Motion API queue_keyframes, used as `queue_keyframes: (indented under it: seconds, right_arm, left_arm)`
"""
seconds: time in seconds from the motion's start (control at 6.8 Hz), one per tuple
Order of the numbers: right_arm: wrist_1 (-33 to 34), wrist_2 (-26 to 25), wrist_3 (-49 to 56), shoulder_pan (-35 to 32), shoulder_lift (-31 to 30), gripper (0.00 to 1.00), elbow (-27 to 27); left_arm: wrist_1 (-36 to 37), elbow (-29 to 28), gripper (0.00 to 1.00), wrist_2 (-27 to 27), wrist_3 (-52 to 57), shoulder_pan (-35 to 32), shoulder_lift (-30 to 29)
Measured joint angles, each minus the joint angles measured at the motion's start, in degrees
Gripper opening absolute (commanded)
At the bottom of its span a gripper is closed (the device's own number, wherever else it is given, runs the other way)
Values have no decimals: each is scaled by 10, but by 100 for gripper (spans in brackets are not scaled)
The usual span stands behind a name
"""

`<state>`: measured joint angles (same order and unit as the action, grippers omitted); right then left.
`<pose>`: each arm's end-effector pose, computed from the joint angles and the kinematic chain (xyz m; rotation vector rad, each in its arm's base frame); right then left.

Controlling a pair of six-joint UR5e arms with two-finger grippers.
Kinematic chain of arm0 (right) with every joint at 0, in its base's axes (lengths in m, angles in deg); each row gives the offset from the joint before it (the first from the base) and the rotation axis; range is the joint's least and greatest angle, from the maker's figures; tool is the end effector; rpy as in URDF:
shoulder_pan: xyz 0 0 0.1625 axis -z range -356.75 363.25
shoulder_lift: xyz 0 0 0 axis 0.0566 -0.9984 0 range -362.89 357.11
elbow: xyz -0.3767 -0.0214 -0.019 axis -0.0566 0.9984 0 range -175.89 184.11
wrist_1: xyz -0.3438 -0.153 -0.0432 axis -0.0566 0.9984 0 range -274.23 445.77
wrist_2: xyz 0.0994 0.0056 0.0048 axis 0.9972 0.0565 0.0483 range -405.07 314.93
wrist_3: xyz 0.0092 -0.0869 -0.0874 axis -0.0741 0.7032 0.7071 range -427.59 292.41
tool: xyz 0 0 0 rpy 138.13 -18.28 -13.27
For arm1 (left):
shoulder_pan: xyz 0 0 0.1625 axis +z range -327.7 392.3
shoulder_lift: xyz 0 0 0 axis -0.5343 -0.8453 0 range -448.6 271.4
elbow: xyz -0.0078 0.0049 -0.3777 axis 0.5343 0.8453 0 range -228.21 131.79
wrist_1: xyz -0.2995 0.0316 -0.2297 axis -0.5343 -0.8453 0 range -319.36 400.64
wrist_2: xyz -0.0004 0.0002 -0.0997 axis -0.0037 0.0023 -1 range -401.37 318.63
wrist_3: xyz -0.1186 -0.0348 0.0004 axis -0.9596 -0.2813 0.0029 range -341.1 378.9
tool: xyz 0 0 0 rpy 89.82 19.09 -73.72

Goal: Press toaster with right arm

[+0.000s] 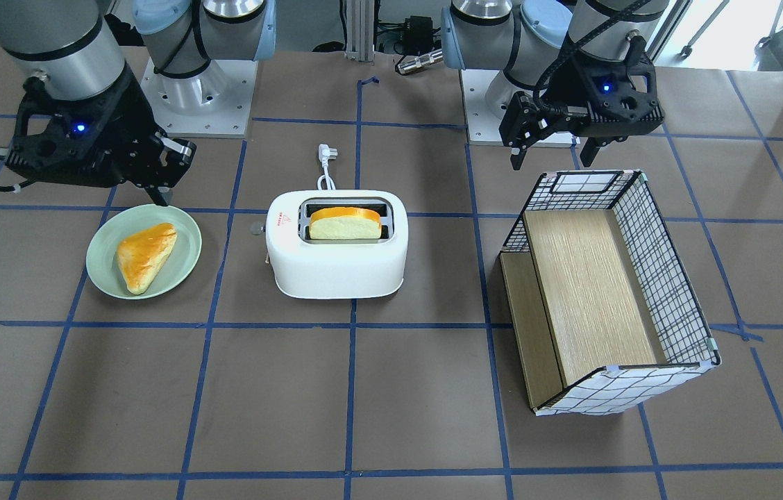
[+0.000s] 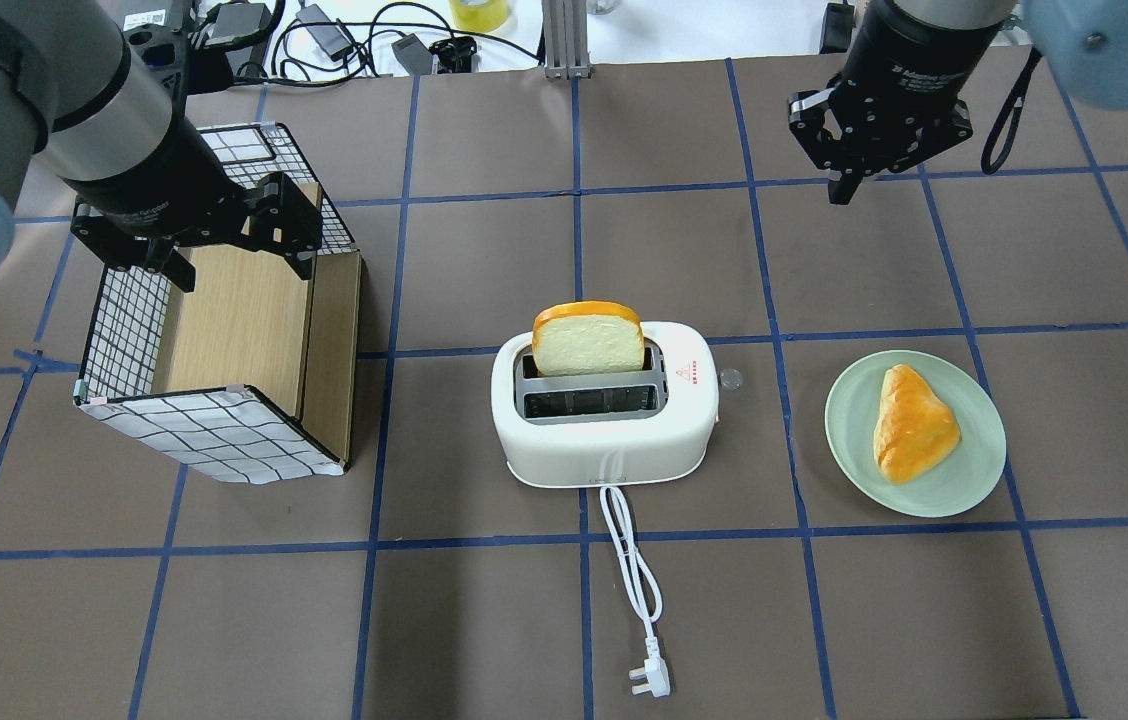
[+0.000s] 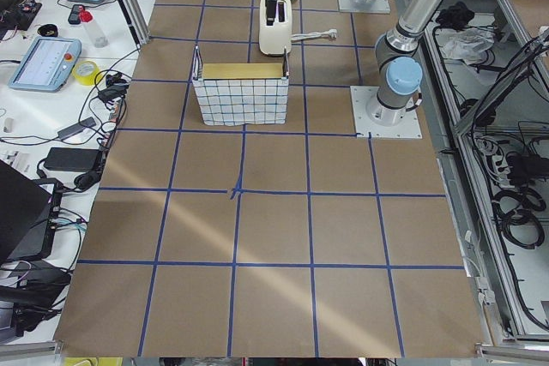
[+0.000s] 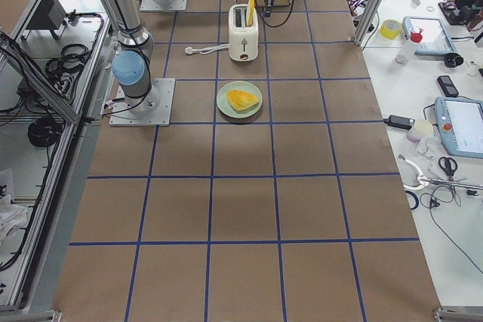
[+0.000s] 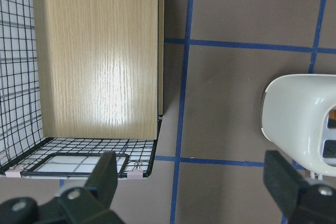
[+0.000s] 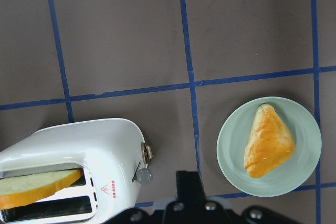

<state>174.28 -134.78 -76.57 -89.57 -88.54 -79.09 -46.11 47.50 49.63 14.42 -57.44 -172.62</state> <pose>0.1576 -0.4774 0.4325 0.1685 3.1303 -0.0253 -0.1293 -0.4228 0.4226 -0.1302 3.1223 -0.0969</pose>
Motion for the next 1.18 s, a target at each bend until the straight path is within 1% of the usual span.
queue_keyframes:
  seconds: [0.15,0.29,0.44,0.59,1.18]
  right_arm:
    - [2,-16,-15,-17,0,0,5]
    - [9,-21,-21,-23,0,13,8]
    - [22,-22,-24,-26,1,60,10]
    - [35,-24,-24,-26,2,100,9]
    - [46,-38,-15,-23,0,100,11]
  left_arm:
    - [0,0,100,0,0,0,0]
    - [0,0,100,0,0,0,0]
    - [0,0,100,0,0,0,0]
    - [0,0,100,0,0,0,0]
    - [0,0,100,1,0,0,0]
